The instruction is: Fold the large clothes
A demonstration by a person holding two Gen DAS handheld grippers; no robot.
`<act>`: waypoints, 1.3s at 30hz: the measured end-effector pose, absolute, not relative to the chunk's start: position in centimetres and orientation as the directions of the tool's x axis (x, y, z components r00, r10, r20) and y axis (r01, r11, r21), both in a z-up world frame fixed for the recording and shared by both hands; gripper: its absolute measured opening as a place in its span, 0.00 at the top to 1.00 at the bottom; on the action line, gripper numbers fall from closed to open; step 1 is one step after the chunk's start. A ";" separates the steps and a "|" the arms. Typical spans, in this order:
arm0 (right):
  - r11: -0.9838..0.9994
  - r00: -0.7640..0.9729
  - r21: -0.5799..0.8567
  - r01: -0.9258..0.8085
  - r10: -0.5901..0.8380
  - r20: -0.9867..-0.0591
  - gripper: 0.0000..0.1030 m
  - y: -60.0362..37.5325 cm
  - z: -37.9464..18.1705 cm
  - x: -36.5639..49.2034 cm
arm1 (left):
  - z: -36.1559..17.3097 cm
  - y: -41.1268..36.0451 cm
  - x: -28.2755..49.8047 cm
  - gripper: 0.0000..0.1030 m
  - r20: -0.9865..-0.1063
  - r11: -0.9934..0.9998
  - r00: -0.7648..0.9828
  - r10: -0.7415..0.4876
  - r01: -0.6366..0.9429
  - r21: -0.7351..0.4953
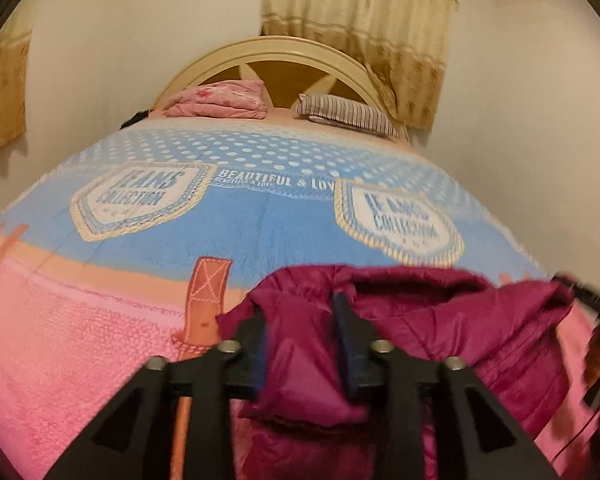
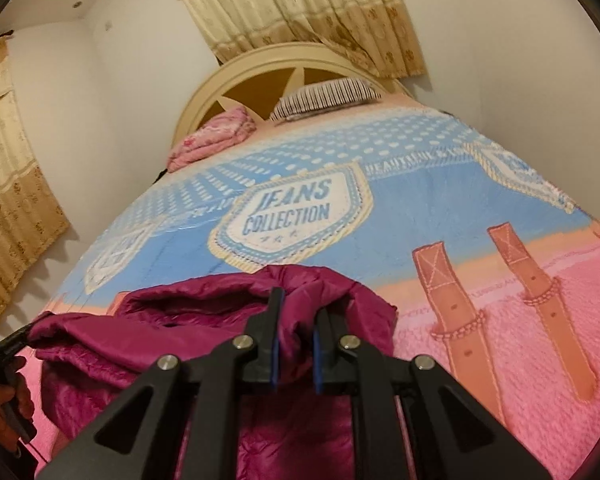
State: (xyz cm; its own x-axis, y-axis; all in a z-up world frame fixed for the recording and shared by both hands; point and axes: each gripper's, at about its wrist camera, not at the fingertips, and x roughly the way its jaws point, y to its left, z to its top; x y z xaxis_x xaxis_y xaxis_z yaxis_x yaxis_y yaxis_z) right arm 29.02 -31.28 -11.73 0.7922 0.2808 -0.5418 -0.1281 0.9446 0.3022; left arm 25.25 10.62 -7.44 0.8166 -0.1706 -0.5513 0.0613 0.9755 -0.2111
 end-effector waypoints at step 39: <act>0.981 0.759 0.107 -0.164 0.195 -0.621 0.04 -18.8 -17.4 33.1 | -16.2 3.9 33.1 0.09 -0.650 0.975 0.740 0.175 -0.221 0.012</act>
